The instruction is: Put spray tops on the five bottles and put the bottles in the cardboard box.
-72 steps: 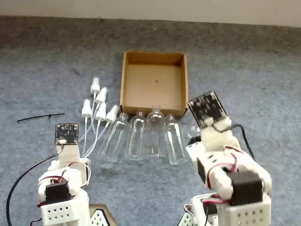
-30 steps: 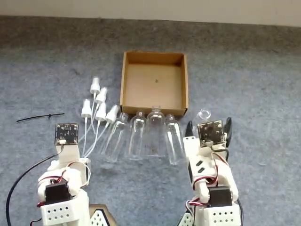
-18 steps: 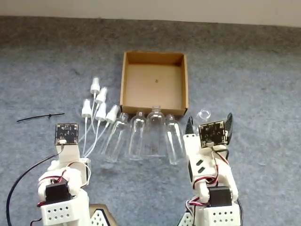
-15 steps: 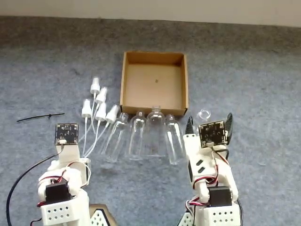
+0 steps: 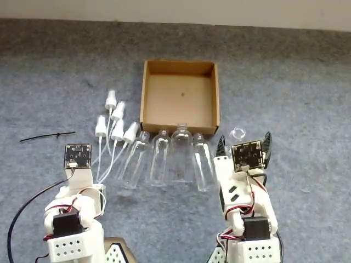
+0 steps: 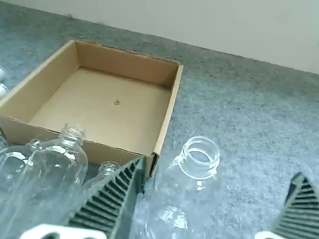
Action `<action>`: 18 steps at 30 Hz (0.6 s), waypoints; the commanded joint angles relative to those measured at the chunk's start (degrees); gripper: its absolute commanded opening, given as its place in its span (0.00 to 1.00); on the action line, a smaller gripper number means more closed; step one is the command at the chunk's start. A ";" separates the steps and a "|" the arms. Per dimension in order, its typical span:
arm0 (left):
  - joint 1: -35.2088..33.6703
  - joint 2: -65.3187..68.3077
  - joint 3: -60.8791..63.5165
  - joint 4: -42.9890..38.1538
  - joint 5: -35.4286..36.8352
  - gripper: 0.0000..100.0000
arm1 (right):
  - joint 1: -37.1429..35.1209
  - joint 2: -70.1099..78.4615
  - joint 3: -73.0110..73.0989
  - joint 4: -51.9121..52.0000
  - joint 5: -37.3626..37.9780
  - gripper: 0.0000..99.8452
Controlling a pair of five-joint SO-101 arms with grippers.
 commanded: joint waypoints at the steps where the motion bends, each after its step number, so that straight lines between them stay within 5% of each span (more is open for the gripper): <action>1: -0.84 -0.84 1.10 0.09 0.18 0.14 | 0.48 -0.48 4.53 1.45 -0.44 0.39; 11: -0.84 -0.84 1.10 0.09 0.18 0.14 | 0.48 -0.48 4.53 1.54 -0.44 0.38; 18: -0.84 -0.84 1.10 0.09 0.18 0.14 | 0.48 -0.57 4.53 1.36 -0.35 0.26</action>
